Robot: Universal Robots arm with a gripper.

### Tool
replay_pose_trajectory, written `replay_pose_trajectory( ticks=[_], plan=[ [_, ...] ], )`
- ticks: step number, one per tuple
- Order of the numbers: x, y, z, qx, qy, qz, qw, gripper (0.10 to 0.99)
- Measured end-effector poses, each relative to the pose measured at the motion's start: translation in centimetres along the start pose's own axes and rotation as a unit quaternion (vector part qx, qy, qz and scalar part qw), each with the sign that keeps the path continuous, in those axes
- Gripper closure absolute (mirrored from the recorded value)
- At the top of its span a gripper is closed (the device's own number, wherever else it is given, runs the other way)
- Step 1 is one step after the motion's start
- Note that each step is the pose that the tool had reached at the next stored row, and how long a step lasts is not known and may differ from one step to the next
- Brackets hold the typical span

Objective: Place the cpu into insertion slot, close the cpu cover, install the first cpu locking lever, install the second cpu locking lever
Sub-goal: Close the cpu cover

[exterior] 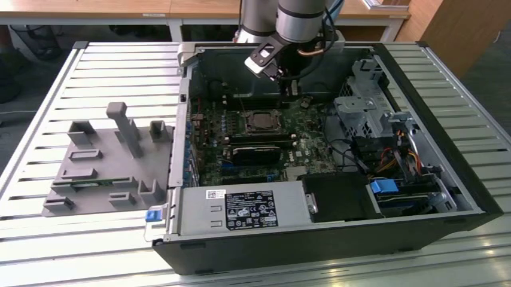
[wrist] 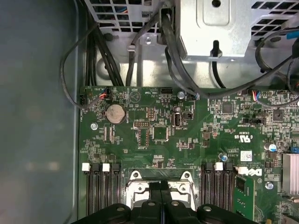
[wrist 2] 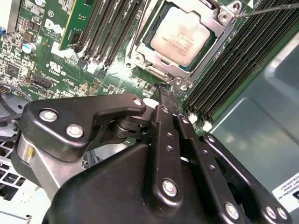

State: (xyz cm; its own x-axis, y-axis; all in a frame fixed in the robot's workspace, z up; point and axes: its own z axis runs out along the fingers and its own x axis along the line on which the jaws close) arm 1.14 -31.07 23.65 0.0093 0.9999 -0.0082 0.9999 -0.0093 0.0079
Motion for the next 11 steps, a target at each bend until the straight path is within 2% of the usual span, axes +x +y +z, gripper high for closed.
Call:
replay_pose_trajectory(
  ticks=[4,11],
  plan=[
    [0.0,-0.46,0.04,0.0,0.0,0.0,1.0,0.98],
    [0.01,-2.09,0.03,0.0,0.0,0.0,1.0,0.98]
  ],
)
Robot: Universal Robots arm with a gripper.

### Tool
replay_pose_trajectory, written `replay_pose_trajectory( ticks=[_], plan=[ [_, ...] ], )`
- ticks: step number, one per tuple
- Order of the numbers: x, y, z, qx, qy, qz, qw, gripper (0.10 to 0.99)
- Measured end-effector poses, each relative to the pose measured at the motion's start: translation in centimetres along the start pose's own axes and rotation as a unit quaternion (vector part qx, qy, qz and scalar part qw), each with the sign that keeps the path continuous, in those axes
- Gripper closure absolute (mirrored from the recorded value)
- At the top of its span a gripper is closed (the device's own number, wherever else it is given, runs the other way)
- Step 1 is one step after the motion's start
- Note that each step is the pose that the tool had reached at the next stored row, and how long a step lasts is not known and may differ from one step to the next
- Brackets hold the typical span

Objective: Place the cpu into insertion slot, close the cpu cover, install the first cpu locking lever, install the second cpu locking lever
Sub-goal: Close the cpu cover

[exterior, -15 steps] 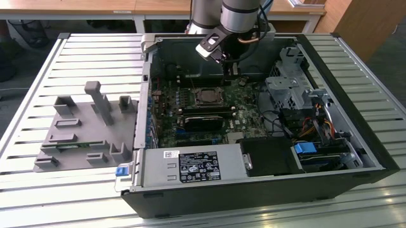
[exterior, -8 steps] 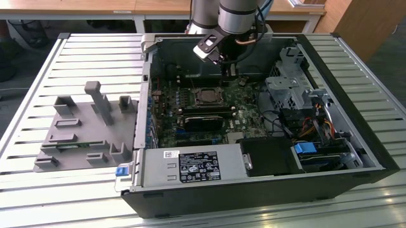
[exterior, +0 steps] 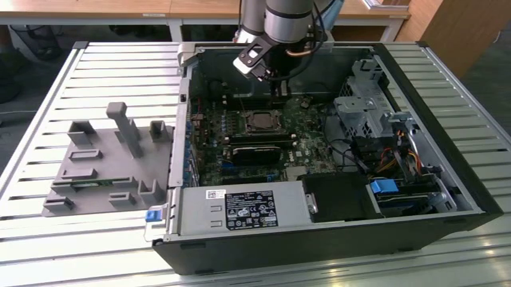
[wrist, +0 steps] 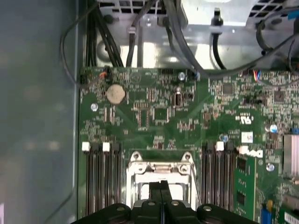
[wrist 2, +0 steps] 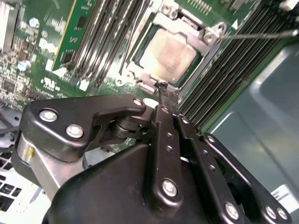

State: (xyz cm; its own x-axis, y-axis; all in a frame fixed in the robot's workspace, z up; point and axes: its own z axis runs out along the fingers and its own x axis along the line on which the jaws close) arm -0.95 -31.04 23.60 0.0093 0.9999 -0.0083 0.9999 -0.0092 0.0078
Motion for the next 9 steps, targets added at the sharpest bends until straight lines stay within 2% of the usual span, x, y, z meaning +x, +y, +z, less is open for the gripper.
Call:
replay_pose_trajectory(
  ticks=[9],
  plan=[
    [-0.02,-1.39,-0.01,0.0,0.0,0.0,1.0,0.98]
  ],
)
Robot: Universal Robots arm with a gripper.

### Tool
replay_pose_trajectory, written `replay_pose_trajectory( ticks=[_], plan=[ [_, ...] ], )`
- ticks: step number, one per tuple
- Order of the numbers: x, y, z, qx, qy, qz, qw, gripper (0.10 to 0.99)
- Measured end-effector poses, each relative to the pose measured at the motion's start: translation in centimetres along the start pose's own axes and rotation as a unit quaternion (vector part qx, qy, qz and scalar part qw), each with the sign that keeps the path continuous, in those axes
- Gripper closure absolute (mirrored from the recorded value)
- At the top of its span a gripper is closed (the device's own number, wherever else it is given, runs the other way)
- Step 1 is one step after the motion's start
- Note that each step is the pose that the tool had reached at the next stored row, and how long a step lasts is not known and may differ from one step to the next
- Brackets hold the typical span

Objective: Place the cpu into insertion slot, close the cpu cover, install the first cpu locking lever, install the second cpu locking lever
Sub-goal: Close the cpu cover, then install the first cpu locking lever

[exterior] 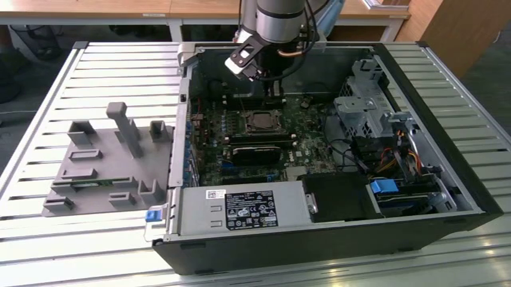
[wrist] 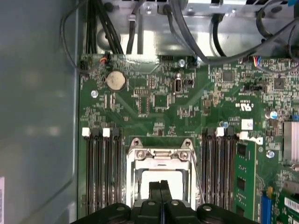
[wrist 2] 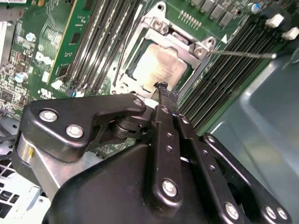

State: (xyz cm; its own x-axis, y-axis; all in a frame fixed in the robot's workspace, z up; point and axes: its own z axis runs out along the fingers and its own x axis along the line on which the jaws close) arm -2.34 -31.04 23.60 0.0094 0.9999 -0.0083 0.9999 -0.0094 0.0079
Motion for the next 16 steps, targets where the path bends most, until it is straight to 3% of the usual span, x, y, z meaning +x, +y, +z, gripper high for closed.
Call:
replay_pose_trajectory(
  ticks=[7,16],
  plan=[
    [-0.01,-0.64,-0.01,0.0,0.0,0.0,1.0,0.98],
    [-0.01,-0.94,-0.01,0.0,0.0,0.0,1.0,0.98]
  ],
)
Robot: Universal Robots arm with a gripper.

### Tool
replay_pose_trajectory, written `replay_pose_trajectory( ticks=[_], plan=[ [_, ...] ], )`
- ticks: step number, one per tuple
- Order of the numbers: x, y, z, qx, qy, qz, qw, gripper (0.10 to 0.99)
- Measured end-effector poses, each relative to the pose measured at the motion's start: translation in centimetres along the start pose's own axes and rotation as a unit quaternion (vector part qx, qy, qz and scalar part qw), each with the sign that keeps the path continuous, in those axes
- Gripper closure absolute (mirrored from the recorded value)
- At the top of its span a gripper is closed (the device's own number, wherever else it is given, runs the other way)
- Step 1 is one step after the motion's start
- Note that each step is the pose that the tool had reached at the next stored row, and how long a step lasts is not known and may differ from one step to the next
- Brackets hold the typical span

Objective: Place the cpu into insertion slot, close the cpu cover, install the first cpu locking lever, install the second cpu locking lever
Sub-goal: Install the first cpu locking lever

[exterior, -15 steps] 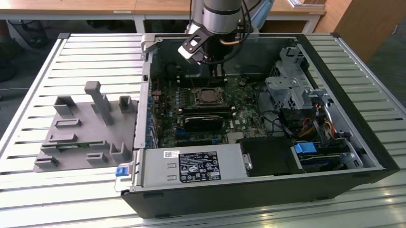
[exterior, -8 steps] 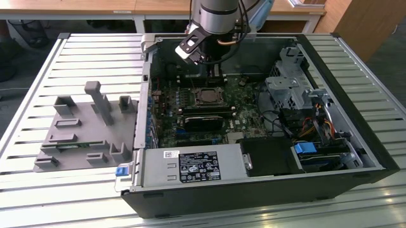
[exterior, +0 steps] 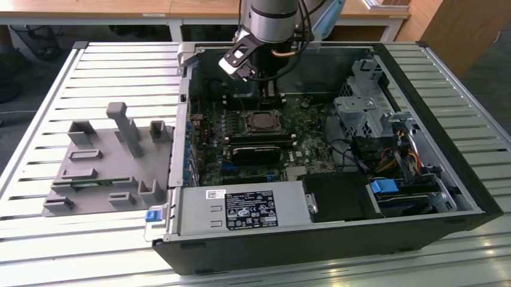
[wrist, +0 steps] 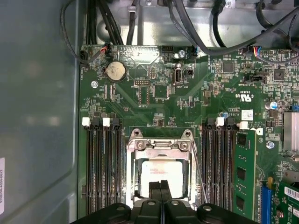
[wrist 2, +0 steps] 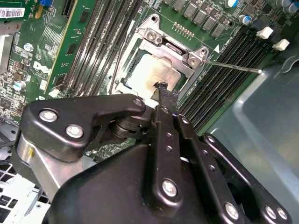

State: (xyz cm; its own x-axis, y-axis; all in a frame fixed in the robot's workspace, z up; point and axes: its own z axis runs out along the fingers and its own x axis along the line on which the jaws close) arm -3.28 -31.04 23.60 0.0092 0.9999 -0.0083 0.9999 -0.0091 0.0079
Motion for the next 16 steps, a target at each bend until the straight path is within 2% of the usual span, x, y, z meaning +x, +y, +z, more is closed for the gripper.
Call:
replay_pose_trajectory(
  ticks=[7,16],
  plan=[
    [0.0,-0.01,-0.24,0.0,0.0,0.0,1.0,0.98],
    [-0.01,0.0,-1.22,0.0,0.0,0.0,1.0,0.98]
  ],
)
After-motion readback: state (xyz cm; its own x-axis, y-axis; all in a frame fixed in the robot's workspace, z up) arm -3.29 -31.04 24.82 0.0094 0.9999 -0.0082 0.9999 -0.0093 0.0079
